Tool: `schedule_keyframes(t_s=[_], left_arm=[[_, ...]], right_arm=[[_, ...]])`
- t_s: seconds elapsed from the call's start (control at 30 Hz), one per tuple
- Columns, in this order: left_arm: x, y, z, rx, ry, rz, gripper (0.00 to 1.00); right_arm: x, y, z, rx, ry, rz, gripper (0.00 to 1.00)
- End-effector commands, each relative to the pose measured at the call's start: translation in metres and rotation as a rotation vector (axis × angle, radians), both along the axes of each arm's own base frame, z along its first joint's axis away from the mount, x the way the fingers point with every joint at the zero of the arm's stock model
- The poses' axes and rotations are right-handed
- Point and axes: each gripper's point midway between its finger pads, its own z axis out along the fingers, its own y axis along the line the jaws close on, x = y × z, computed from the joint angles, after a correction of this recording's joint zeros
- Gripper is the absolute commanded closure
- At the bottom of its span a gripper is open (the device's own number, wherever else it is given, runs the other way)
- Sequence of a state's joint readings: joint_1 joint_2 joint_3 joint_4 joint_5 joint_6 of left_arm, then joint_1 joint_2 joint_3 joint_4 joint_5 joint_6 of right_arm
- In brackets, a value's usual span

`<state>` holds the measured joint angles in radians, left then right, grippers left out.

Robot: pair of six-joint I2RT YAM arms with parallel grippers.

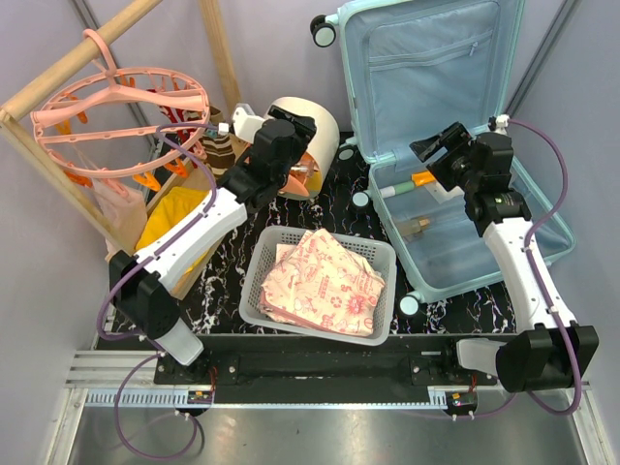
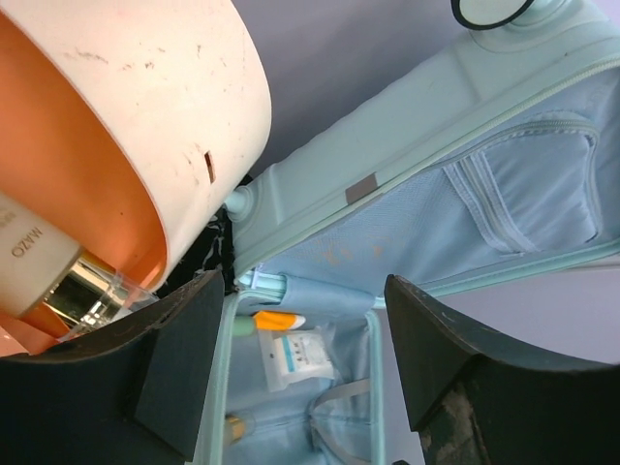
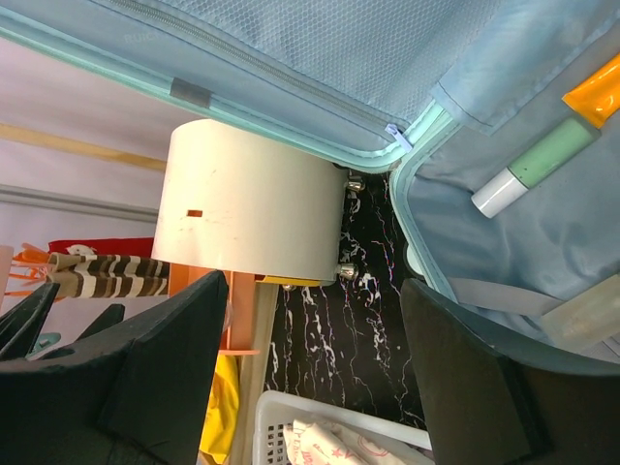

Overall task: Open, take out, and arrange the luggage
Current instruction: Place the personal item in the drawer, then adjust the personal item in the drawer.

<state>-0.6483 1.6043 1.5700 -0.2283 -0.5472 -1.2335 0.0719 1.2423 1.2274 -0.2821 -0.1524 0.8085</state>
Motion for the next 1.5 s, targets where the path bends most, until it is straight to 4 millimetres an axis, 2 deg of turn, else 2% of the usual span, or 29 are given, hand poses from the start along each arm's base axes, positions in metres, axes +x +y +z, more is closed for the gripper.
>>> schedule_keyframes(t_s=[0.0, 0.07, 0.1, 0.13, 0.17, 0.2, 0.23, 0.27, 0.3, 0.33, 0.37, 0.4, 0.43, 0.47, 0.5, 0.53, 0.6, 0.63, 0.77, 0.9, 1.1, 1.2, 1.27, 1.3, 1.37, 1.4, 1.47], left_arm=[[-0.007, -0.002, 0.042, 0.062, -0.127, -0.060, 0.29], [-0.008, -0.008, 0.050, 0.146, -0.162, -0.126, 0.29], [-0.011, -0.008, 0.053, 0.176, -0.174, -0.148, 0.29], [-0.014, -0.009, 0.053, 0.206, -0.183, -0.171, 0.29], [-0.019, -0.009, 0.056, 0.250, -0.201, -0.204, 0.30], [-0.021, -0.007, 0.051, 0.278, -0.191, -0.224, 0.30], [-0.021, 0.000, 0.045, 0.299, -0.173, -0.234, 0.30], [-0.024, 0.001, 0.038, 0.322, -0.151, -0.266, 0.30], [-0.031, 0.007, 0.036, 0.343, -0.135, -0.280, 0.31], [-0.032, 0.013, 0.024, 0.368, -0.111, -0.296, 0.31], [-0.037, 0.018, 0.019, 0.396, -0.103, -0.305, 0.31], [-0.046, 0.024, 0.024, 0.407, -0.116, -0.305, 0.32], [-0.050, 0.028, 0.010, 0.433, -0.094, -0.316, 0.32], [-0.053, 0.033, 0.006, 0.462, -0.090, -0.322, 0.32], [-0.060, 0.039, -0.006, 0.484, -0.058, -0.328, 0.32], [-0.062, 0.044, -0.014, 0.496, -0.038, -0.330, 0.32], [-0.069, 0.047, -0.032, 0.531, -0.006, -0.365, 0.33], [-0.072, 0.049, -0.034, 0.547, -0.008, -0.375, 0.34], [-0.081, 0.057, -0.063, 0.613, 0.055, -0.419, 0.36], [-0.082, 0.065, -0.078, 0.612, 0.089, -0.418, 0.36], [-0.077, 0.087, -0.090, 0.636, 0.120, -0.384, 0.37], [-0.074, 0.091, -0.097, 0.635, 0.124, -0.383, 0.39], [-0.071, 0.090, -0.098, 0.639, 0.112, -0.397, 0.39], [-0.067, 0.091, -0.100, 0.653, 0.109, -0.404, 0.39], [-0.062, 0.087, -0.099, 0.654, 0.083, -0.420, 0.39], [-0.059, 0.087, -0.102, 0.657, 0.085, -0.426, 0.39], [-0.055, 0.083, -0.102, 0.663, 0.072, -0.443, 0.39]], right_arm=[[0.002, 0.004, 0.009, -0.011, -0.039, 0.032, 0.21], [0.006, 0.007, 0.008, -0.032, -0.042, 0.061, 0.24], [0.006, 0.016, 0.017, -0.026, -0.060, 0.119, 0.31], [0.007, 0.023, 0.017, -0.027, -0.058, 0.161, 0.35], [0.011, 0.034, 0.008, -0.027, -0.032, 0.221, 0.38], [0.011, 0.049, 0.015, -0.031, -0.042, 0.270, 0.43], [0.016, 0.058, 0.001, -0.036, 0.006, 0.305, 0.44], [0.015, 0.070, -0.003, -0.059, 0.014, 0.349, 0.46], [0.012, 0.091, 0.004, -0.065, 0.006, 0.415, 0.47], [0.013, 0.104, -0.012, -0.072, 0.056, 0.455, 0.50], [0.010, 0.116, -0.014, -0.073, 0.062, 0.504, 0.51], [0.009, 0.126, -0.012, -0.069, 0.059, 0.538, 0.52], [0.007, 0.145, -0.025, -0.060, 0.094, 0.590, 0.53], [0.003, 0.156, -0.029, -0.046, 0.110, 0.629, 0.55], [0.002, 0.165, -0.027, -0.038, 0.110, 0.656, 0.56], [-0.001, 0.180, -0.038, -0.033, 0.144, 0.692, 0.57], [-0.003, 0.195, -0.037, -0.032, 0.145, 0.731, 0.62], [-0.006, 0.207, -0.045, -0.036, 0.164, 0.758, 0.63], [0.001, 0.229, -0.045, -0.048, 0.157, 0.779, 0.69], [0.013, 0.235, -0.055, -0.085, 0.167, 0.740, 0.73], [0.029, 0.231, -0.067, -0.144, 0.197, 0.665, 0.77], [0.036, 0.229, -0.074, -0.175, 0.200, 0.645, 0.78], [0.040, 0.233, -0.071, -0.176, 0.189, 0.648, 0.78], [0.042, 0.234, -0.077, -0.177, 0.202, 0.654, 0.78], [0.044, 0.241, -0.070, -0.167, 0.186, 0.673, 0.79], [0.046, 0.245, -0.075, -0.168, 0.192, 0.681, 0.79], [0.046, 0.254, -0.065, -0.164, 0.167, 0.702, 0.79]])
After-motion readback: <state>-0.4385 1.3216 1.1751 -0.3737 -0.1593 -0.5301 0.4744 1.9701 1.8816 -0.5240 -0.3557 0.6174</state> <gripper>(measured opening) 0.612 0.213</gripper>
